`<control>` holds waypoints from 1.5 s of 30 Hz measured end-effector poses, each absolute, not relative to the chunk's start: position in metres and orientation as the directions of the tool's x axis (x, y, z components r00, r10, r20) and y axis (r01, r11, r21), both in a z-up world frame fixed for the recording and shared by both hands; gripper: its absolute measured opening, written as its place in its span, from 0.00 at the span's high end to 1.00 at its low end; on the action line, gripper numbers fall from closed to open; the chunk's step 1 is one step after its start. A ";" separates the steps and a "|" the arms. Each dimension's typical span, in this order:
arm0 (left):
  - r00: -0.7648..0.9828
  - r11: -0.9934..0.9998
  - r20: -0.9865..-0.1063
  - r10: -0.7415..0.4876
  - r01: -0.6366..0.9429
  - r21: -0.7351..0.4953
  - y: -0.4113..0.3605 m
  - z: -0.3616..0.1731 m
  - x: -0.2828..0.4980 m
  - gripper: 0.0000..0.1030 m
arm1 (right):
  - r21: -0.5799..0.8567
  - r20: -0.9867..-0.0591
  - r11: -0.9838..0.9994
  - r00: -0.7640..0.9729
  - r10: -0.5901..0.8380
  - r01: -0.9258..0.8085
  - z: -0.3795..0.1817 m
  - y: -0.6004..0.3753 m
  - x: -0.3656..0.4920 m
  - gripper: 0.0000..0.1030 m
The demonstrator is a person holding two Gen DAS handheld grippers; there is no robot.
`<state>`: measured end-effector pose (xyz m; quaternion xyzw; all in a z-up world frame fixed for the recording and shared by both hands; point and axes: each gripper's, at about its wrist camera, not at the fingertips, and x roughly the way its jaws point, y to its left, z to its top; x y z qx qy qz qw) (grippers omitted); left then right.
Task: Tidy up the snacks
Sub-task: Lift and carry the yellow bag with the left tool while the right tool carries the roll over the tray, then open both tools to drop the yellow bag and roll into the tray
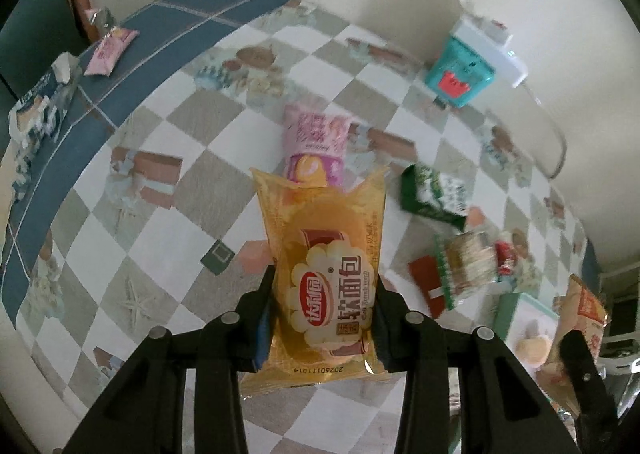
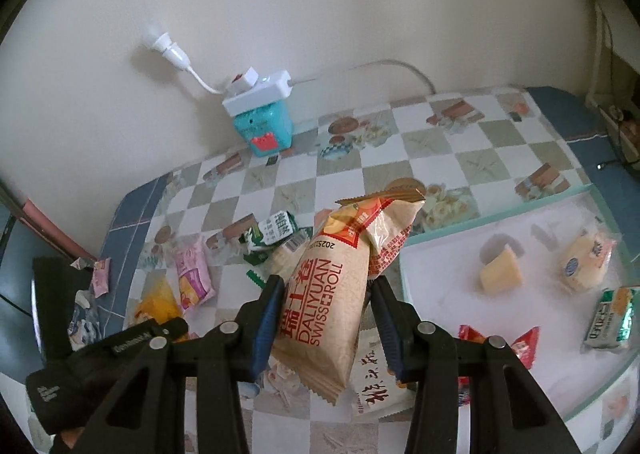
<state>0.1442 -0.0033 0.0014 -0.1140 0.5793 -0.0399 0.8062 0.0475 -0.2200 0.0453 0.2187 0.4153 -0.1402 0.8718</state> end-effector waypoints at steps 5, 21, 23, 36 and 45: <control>0.358 0.964 -0.902 -0.240 -0.017 -0.264 -0.019 0.021 0.139 0.59 | 0.253 -0.768 0.853 0.631 -0.110 0.457 0.058 -0.236 0.034 0.54; 0.382 0.928 -0.858 -0.343 0.276 -0.248 -0.132 0.052 0.101 0.59 | 0.224 -0.777 0.634 0.528 -0.343 0.741 0.067 -0.344 -0.046 0.54; 0.372 0.917 -0.857 -0.356 0.314 -0.245 -0.149 0.051 0.095 0.59 | 0.223 -0.787 0.607 0.508 -0.349 0.763 0.062 -0.355 -0.054 0.54; 0.337 0.857 -0.874 -0.350 0.492 -0.153 -0.236 0.023 0.073 0.59 | 0.217 -0.876 0.539 0.406 -0.261 0.814 0.014 -0.377 -0.060 0.54; 0.347 0.845 -0.861 -0.372 0.511 -0.159 -0.258 0.015 0.081 0.59 | 0.190 -0.893 0.522 0.367 -0.260 0.831 0.004 -0.381 -0.056 0.53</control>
